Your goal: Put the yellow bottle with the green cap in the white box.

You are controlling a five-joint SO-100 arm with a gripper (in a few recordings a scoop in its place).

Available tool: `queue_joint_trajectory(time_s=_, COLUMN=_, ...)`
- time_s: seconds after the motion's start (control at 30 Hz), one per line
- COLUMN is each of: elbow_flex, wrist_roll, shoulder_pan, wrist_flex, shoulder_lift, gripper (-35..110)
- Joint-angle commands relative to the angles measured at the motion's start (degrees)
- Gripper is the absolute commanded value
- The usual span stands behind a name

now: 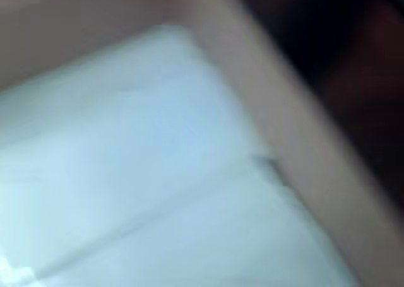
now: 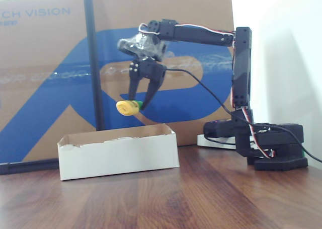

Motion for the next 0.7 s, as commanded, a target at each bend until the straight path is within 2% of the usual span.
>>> queue_joint_trajectory(time_s=0.0, elbow_flex=-4.13, wrist_roll=-2.29, shoulder_pan=4.75, wrist_flex=-0.18, shoulder_lift=1.32, gripper=0)
queue_joint_trajectory(time_s=0.17, elbow_flex=-3.6, wrist_roll=-3.6, shoulder_pan=10.9, wrist_flex=-1.67, shoulder_lift=1.05, gripper=0)
queue_joint_trajectory(time_s=0.3, elbow_flex=-2.81, wrist_roll=-5.1, shoulder_pan=11.69, wrist_flex=-2.29, shoulder_lift=0.53, gripper=0)
queue_joint_trajectory(time_s=0.53, elbow_flex=0.18, wrist_roll=-5.62, shoulder_pan=4.66, wrist_flex=-3.08, shoulder_lift=3.43, gripper=0)
queue_joint_trajectory(time_s=0.67, elbow_flex=-4.75, wrist_roll=-2.99, shoulder_pan=-0.09, wrist_flex=-2.37, shoulder_lift=0.44, gripper=0)
